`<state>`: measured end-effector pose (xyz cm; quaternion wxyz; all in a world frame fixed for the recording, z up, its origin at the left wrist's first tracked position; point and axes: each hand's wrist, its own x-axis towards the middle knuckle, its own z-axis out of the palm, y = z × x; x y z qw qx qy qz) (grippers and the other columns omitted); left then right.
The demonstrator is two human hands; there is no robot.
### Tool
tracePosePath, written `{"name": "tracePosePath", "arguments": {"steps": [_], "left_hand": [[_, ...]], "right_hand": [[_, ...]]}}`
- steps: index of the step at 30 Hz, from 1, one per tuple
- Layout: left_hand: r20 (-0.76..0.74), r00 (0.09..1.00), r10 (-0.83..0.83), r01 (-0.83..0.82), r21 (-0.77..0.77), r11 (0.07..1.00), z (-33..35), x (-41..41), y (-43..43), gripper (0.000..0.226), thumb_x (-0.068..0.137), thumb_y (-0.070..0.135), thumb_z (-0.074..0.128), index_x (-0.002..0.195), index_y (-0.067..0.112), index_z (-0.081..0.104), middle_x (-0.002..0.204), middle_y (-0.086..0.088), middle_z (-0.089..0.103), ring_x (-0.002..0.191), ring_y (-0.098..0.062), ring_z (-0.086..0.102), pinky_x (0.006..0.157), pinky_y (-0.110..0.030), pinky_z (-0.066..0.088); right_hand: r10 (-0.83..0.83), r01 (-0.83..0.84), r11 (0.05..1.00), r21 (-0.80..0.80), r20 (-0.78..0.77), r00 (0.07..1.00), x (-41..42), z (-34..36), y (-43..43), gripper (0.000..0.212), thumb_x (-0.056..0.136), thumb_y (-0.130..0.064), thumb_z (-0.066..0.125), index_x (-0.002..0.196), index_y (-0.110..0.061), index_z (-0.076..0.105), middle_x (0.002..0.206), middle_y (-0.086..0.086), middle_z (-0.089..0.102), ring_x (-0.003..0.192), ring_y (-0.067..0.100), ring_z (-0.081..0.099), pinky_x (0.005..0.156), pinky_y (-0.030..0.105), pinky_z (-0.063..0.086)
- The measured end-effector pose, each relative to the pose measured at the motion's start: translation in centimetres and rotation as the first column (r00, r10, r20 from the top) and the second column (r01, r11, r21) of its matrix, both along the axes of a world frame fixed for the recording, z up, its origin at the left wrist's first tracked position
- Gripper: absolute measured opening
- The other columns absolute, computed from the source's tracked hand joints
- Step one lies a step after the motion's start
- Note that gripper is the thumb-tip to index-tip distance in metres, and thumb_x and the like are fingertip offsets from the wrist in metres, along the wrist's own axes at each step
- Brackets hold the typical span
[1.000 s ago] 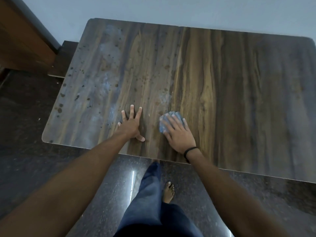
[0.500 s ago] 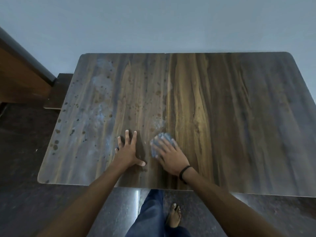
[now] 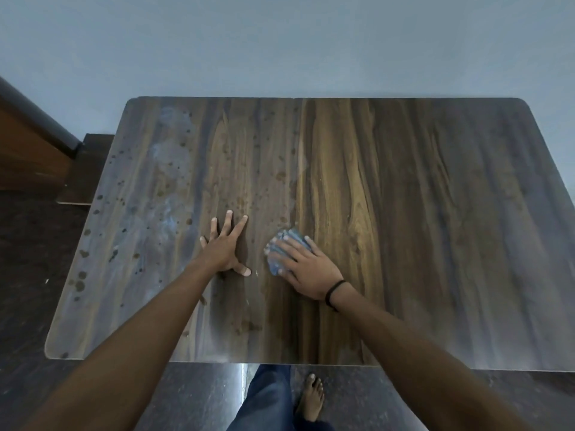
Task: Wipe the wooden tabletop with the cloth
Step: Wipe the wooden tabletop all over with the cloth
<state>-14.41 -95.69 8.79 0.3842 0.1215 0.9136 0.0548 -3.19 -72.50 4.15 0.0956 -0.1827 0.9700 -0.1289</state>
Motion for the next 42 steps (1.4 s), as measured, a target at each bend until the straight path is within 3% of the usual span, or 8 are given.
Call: {"name": "tracePosePath", "arguments": {"steps": [4,8,13,18,23,29,34,42], "left_hand": [[-0.014,1.0,0.004,-0.004,0.004,1.0,-0.1,0.1,-0.2,0.147,0.058,0.046,0.093,0.155,0.042,-0.018,0.158,0.007,-0.038,0.147,-0.035,-0.029,0.114,-0.071,0.004],[-0.021,1.0,-0.006,0.006,0.003,1.0,-0.2,0.2,-0.2,0.147,0.059,0.048,0.092,0.154,0.042,-0.019,0.158,0.006,-0.038,0.147,-0.036,-0.029,0.115,-0.07,0.004],[-0.03,1.0,-0.009,0.008,-0.019,1.0,-0.5,0.0,0.0,0.145,0.061,0.05,0.091,0.155,0.038,-0.019,0.159,0.003,-0.037,0.147,-0.037,-0.028,0.117,-0.068,0.005],[-0.061,0.998,0.009,-0.009,0.001,1.0,-0.3,-1.6,1.1,0.144,0.062,0.047,0.091,0.154,0.039,-0.02,0.159,0.001,-0.037,0.147,-0.035,-0.028,0.119,-0.065,0.002],[-0.061,0.998,0.018,-0.017,0.018,1.0,0.4,-5.2,1.6,0.144,0.062,0.045,0.092,0.155,0.039,-0.019,0.159,0.001,-0.037,0.147,-0.036,-0.028,0.117,-0.066,0.002],[-0.03,1.0,0.003,-0.003,0.001,1.0,-0.2,-7.1,1.5,0.145,0.06,0.047,0.092,0.156,0.037,-0.017,0.16,0.001,-0.036,0.148,-0.036,-0.027,0.118,-0.067,0.003],[-0.038,0.999,0.005,-0.004,0.009,1.0,-0.6,-7.2,1.4,0.145,0.06,0.045,0.093,0.156,0.037,-0.015,0.161,0.001,-0.034,0.148,-0.036,-0.026,0.117,-0.067,0.005],[-0.034,0.999,0.004,-0.004,-0.001,1.0,-0.7,-7.2,1.6,0.145,0.061,0.044,0.092,0.156,0.035,-0.016,0.16,0.0,-0.036,0.147,-0.036,-0.028,0.117,-0.066,0.004]], "right_hand": [[-0.4,0.401,0.916,0.007,0.079,0.913,-2.5,1.0,-1.2,0.056,0.108,-0.044,0.028,0.161,-0.036,0.013,0.17,-0.008,0.008,0.157,0.017,-0.002,0.126,0.054,0.002],[-0.018,0.017,1.0,0.021,0.053,0.998,-1.1,0.5,-0.7,0.055,0.107,-0.047,0.026,0.16,-0.038,0.014,0.17,-0.009,0.01,0.157,0.016,0.001,0.126,0.052,0.002],[-0.453,0.456,0.89,-0.011,0.099,0.886,-4.4,1.1,0.0,0.056,0.108,-0.044,0.028,0.161,-0.038,0.011,0.17,-0.009,0.005,0.157,0.016,-0.003,0.125,0.055,0.0],[-0.039,0.039,0.999,0.006,0.015,0.999,-2.5,0.6,-0.2,0.053,0.107,-0.046,0.028,0.159,-0.038,0.019,0.169,-0.008,0.015,0.157,0.017,0.007,0.126,0.053,0.005],[-0.452,0.453,0.891,-0.012,0.064,0.89,-6.2,0.7,-0.3,0.055,0.108,-0.044,0.027,0.161,-0.037,0.014,0.17,-0.008,0.009,0.157,0.016,-0.001,0.126,0.054,-0.001],[-0.009,0.009,1.0,-0.004,0.002,1.0,-5.9,0.3,0.8,0.053,0.107,-0.047,0.027,0.159,-0.039,0.019,0.169,-0.01,0.016,0.156,0.015,0.008,0.126,0.051,0.005],[-0.45,0.453,0.891,-0.025,0.088,0.889,-10.2,0.6,0.2,0.056,0.108,-0.045,0.027,0.161,-0.038,0.012,0.17,-0.009,0.006,0.157,0.015,-0.003,0.126,0.053,-0.003],[-0.362,0.362,0.931,-0.043,0.009,0.932,-10.3,0.3,1.5,0.054,0.107,-0.045,0.028,0.16,-0.039,0.02,0.169,-0.01,0.015,0.156,0.014,0.006,0.125,0.055,0.004]]}}
